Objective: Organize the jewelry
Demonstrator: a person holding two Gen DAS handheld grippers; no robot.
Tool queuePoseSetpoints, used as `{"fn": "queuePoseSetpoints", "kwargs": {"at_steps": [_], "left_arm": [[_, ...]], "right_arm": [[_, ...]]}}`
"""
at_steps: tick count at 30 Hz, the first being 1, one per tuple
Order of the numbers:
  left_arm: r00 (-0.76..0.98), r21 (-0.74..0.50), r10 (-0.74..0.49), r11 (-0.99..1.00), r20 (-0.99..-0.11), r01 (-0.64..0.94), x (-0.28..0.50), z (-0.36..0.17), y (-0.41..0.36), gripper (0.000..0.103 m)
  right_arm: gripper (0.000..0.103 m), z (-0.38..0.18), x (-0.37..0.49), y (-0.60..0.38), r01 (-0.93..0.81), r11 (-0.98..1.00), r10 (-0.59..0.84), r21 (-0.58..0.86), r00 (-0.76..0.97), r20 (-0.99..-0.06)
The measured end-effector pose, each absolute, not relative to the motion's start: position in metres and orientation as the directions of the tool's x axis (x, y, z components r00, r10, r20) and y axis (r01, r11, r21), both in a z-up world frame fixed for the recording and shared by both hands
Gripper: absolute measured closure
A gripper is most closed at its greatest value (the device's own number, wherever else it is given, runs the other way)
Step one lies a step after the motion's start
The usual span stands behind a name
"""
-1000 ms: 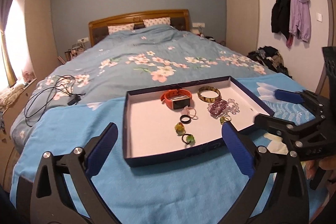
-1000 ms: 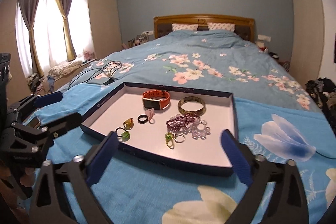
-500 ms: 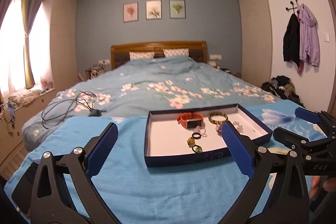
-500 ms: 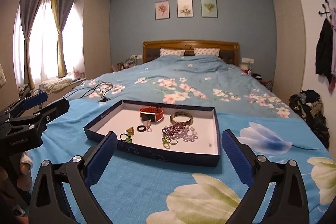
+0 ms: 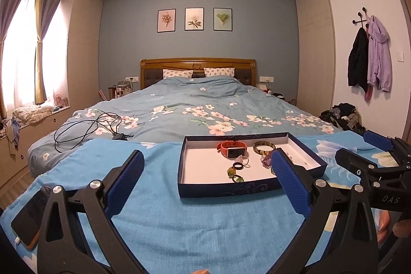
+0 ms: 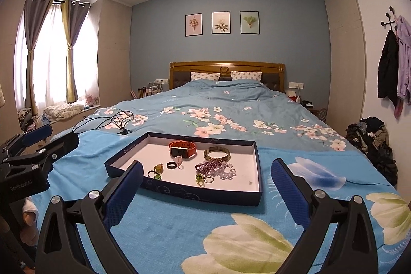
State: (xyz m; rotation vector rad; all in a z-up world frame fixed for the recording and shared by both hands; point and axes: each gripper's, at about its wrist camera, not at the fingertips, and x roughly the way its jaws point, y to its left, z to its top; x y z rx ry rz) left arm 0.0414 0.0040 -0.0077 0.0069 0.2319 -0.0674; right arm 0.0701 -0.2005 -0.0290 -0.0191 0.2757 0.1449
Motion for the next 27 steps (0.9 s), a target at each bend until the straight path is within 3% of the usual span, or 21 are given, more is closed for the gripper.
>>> {"fn": "queuePoseSetpoints", "kwargs": {"at_steps": [27], "left_arm": [[0.978, 0.015, -0.057, 0.998, -0.202, 0.061, 0.0373, -0.0018, -0.0001, 0.006]], "right_arm": [[0.007, -0.0255, 0.0647, -0.1990, -0.140, 0.990, 0.136, 0.000, 0.956, -0.259]]}}
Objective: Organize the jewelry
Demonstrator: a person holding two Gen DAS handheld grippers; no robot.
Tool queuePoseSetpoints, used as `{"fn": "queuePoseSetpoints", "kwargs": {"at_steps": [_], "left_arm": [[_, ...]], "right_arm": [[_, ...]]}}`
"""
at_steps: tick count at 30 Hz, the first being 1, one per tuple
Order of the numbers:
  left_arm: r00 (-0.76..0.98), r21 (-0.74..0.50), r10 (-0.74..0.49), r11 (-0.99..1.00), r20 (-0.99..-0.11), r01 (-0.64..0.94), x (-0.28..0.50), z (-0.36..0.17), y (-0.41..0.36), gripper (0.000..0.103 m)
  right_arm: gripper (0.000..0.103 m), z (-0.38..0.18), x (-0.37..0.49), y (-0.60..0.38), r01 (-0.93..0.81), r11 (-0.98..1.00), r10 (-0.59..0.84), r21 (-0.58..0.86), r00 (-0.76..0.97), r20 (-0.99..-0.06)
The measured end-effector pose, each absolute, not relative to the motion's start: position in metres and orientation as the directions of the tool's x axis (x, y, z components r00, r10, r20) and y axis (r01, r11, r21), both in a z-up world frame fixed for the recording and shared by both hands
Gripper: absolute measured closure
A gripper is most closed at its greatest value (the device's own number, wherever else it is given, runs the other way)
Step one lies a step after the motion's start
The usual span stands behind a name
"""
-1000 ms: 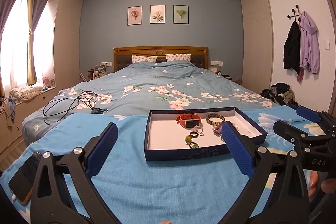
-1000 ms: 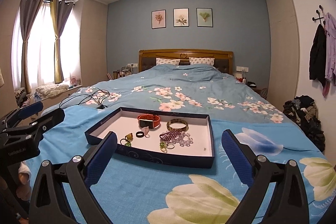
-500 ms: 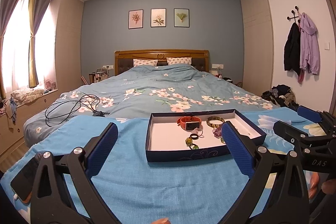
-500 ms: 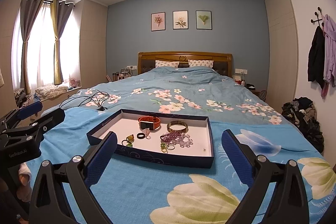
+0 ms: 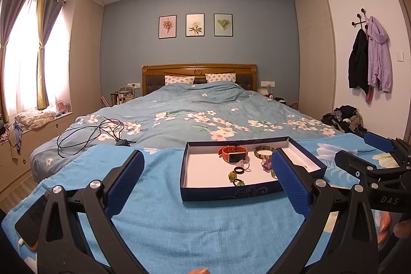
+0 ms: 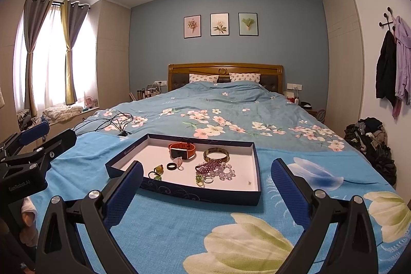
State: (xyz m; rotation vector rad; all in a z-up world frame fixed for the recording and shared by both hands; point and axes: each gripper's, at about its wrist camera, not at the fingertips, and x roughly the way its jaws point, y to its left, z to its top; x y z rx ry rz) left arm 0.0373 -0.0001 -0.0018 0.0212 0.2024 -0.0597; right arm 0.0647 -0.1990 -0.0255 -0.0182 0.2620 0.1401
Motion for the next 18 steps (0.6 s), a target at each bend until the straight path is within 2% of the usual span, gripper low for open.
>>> {"fn": "queuePoseSetpoints", "kwargs": {"at_steps": [18], "left_arm": [[0.980, 0.020, -0.050, 0.998, -0.191, 0.055, 0.0393, -0.0004, -0.0006, 0.006]], "right_arm": [[0.007, -0.0270, 0.0626, -0.1990, -0.136, 0.991, 0.132, 0.001, 0.960, -0.247]]}}
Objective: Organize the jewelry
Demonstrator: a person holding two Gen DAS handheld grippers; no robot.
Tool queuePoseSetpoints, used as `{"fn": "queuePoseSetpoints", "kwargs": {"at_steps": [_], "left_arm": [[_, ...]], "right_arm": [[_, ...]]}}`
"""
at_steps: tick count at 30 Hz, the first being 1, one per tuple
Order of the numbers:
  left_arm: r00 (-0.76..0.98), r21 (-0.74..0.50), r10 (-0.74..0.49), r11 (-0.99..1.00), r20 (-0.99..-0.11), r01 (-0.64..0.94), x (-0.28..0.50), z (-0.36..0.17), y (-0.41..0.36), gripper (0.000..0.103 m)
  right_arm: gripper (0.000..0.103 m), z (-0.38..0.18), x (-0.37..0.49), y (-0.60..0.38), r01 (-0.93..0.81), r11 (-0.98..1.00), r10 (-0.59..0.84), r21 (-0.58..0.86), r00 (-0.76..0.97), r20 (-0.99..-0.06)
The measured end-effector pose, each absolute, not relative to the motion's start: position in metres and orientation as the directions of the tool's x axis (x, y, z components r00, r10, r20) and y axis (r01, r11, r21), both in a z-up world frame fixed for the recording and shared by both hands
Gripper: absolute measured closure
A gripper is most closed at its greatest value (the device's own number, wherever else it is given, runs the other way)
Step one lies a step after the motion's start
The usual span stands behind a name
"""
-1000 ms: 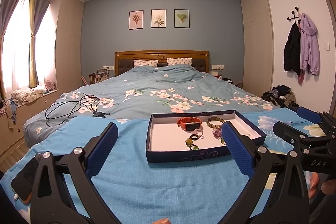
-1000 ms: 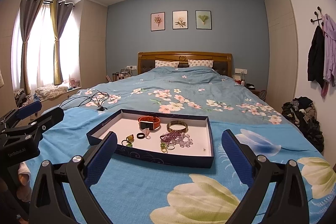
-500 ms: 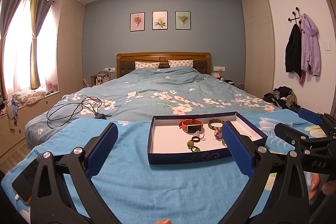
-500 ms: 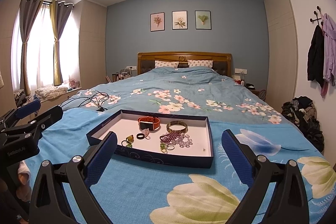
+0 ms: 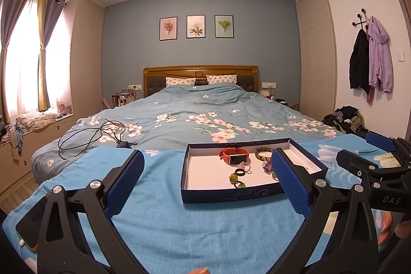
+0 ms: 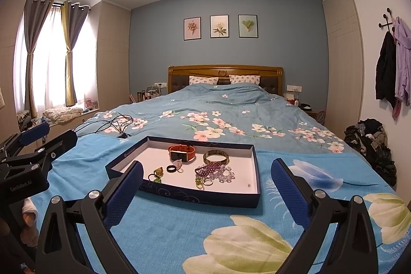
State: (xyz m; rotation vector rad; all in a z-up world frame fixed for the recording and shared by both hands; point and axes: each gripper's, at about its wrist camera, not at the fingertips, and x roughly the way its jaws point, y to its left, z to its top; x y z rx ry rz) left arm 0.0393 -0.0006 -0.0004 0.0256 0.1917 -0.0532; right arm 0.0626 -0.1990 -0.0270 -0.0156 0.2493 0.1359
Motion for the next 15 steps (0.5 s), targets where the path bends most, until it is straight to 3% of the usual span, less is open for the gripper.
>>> {"fn": "queuePoseSetpoints", "kwargs": {"at_steps": [15], "left_arm": [[0.981, 0.019, -0.050, 0.998, -0.188, 0.055, 0.0383, -0.0005, -0.0006, 0.006]], "right_arm": [[0.007, -0.0269, 0.0641, -0.1983, -0.139, 0.990, 0.134, 0.000, 0.957, -0.256]]}}
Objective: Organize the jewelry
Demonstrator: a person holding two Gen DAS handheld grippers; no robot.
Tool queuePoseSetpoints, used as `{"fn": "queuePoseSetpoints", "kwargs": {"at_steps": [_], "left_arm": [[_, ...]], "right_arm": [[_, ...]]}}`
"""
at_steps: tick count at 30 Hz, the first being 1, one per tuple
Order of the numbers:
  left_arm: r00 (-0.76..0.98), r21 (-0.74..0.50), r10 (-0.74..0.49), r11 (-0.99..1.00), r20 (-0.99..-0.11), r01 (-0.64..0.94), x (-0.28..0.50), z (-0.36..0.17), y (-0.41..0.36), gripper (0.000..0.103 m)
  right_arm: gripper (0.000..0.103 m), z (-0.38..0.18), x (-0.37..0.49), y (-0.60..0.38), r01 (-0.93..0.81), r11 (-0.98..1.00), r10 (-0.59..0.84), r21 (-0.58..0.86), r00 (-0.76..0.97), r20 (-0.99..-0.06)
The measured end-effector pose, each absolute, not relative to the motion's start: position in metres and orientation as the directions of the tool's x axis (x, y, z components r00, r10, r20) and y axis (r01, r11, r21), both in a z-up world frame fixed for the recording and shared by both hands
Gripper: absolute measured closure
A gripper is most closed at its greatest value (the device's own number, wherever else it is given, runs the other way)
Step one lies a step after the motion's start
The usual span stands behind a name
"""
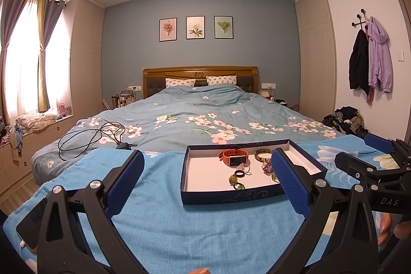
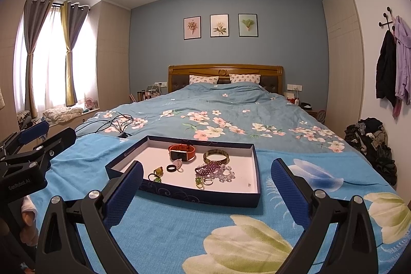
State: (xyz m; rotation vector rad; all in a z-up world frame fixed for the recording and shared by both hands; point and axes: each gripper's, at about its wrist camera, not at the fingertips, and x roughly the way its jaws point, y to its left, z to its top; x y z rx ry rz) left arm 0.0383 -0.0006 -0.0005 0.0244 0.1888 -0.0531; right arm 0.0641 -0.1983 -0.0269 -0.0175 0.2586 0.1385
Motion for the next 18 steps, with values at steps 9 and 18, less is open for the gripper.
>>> {"fn": "queuePoseSetpoints", "kwargs": {"at_steps": [9, 18], "left_arm": [[0.981, 0.016, -0.048, 0.999, -0.187, 0.052, 0.0402, 0.0004, -0.0023, 0.006], [0.981, 0.015, -0.047, 0.999, -0.187, 0.051, 0.0415, 0.0027, -0.0034, 0.006]], "right_arm": [[0.007, -0.0272, 0.0655, -0.1972, -0.139, 0.990, 0.135, 0.004, 0.956, -0.259], [0.007, -0.0273, 0.0659, -0.1977, -0.140, 0.990, 0.137, 0.007, 0.956, -0.259]]}}
